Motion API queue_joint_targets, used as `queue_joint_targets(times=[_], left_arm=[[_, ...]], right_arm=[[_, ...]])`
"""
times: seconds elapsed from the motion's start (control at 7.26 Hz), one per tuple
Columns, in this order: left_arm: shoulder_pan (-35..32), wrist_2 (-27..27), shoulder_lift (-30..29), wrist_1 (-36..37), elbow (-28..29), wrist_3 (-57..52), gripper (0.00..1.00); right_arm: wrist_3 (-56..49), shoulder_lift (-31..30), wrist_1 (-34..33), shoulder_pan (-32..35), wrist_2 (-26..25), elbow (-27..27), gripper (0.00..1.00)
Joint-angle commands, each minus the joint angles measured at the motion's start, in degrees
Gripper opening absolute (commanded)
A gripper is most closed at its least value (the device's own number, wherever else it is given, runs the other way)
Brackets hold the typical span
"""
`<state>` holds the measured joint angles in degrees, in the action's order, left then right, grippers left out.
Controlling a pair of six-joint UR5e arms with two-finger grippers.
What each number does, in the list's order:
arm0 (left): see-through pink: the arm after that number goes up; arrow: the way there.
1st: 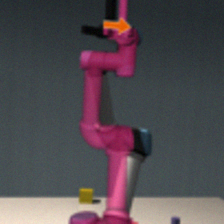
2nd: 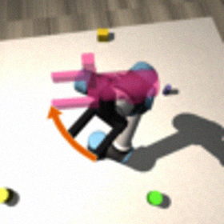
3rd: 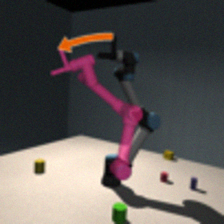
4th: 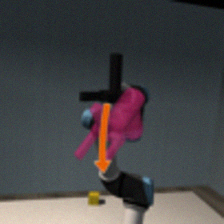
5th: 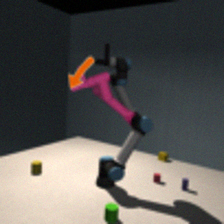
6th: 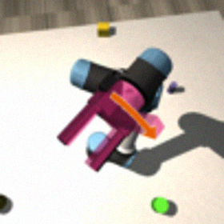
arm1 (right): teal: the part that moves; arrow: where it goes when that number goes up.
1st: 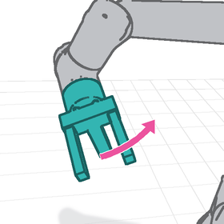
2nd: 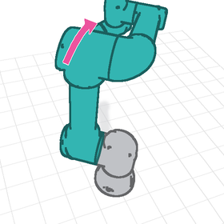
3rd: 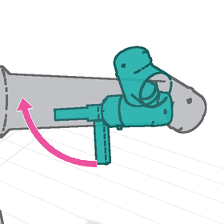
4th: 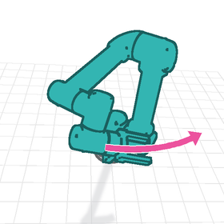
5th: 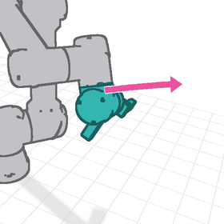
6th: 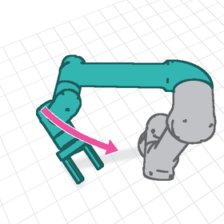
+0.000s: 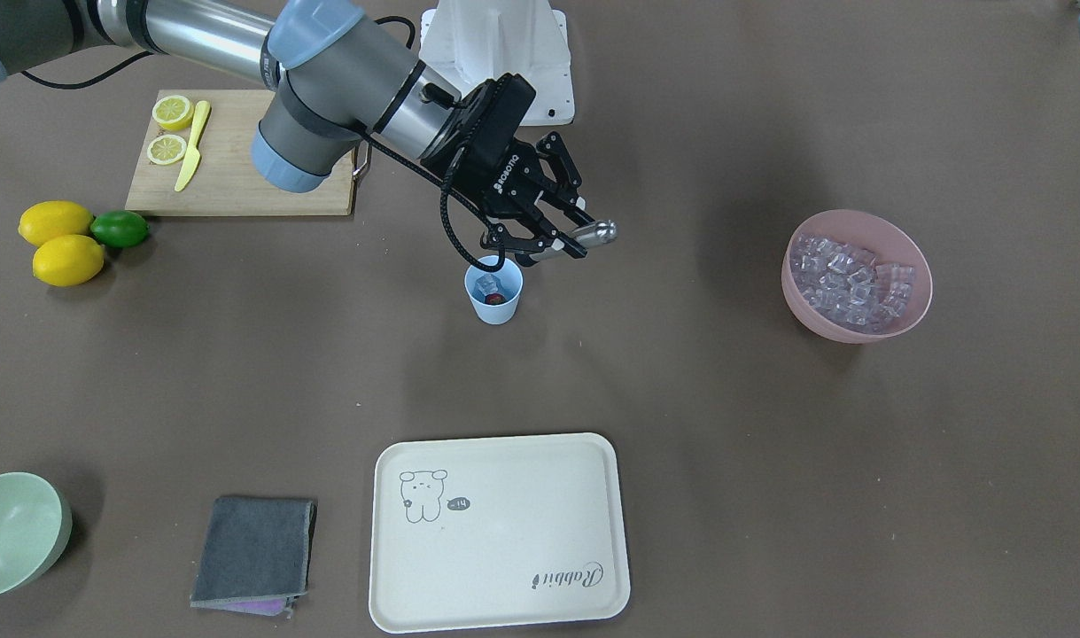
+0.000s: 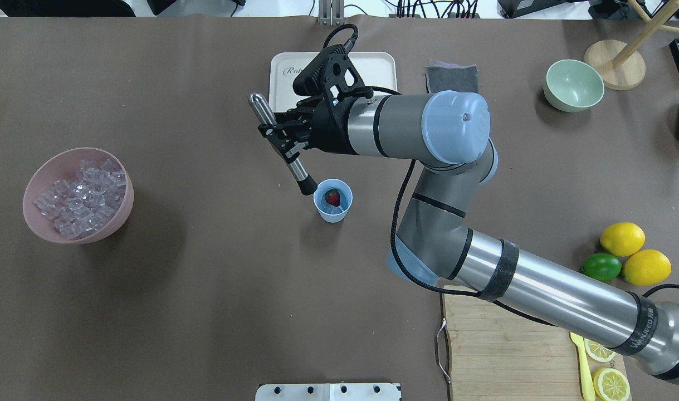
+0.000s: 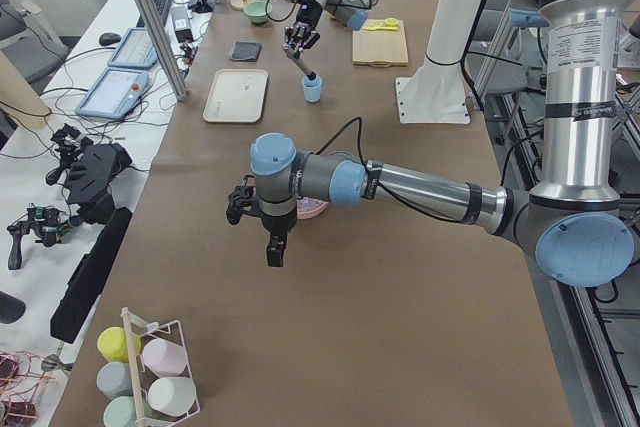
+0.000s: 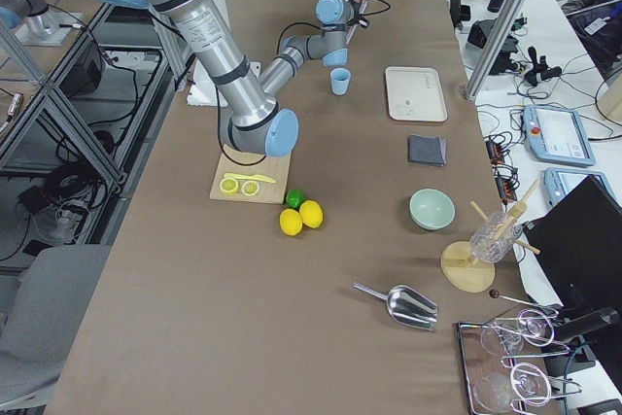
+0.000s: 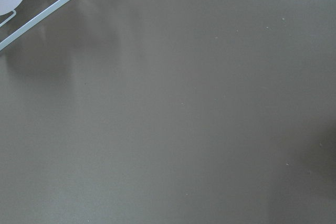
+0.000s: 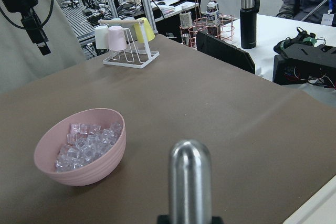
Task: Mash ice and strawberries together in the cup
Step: 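Push the pestle down into the cup repeatedly with the right gripper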
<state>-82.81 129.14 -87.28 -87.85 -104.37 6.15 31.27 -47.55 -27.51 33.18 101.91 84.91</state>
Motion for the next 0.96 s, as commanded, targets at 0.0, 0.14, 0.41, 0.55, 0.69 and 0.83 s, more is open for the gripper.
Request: queue_joint_targets(times=[0.0, 0.14, 0.41, 0.55, 0.69, 0.83], left_arm=[[0.0, 0.0, -0.1, -0.3, 0.1, 0.0, 0.98], [0.0, 0.1, -0.1, -0.3, 0.0, 0.0, 0.98], [0.0, 0.1, -0.2, -0.4, 0.0, 0.0, 0.99], [0.0, 0.1, -0.2, -0.4, 0.0, 0.0, 0.98], [0.0, 0.1, -0.2, -0.7, 0.0, 0.0, 0.99], [0.0, 0.0, -0.2, -0.7, 0.0, 0.0, 0.98]], right_arm=[[-0.1, -0.2, 9.2, -0.1, 0.0, -7.1, 0.00], [-0.2, -0.3, 9.1, 0.6, 0.4, -7.0, 0.00], [0.4, 0.0, 8.8, 2.3, 2.8, -6.4, 0.00], [0.5, -0.2, 8.5, 2.9, 4.4, -5.9, 0.00], [0.3, -1.9, 9.1, 2.6, 4.4, -5.9, 0.00], [0.0, -4.0, 9.9, 1.4, 4.0, -4.8, 0.00]])
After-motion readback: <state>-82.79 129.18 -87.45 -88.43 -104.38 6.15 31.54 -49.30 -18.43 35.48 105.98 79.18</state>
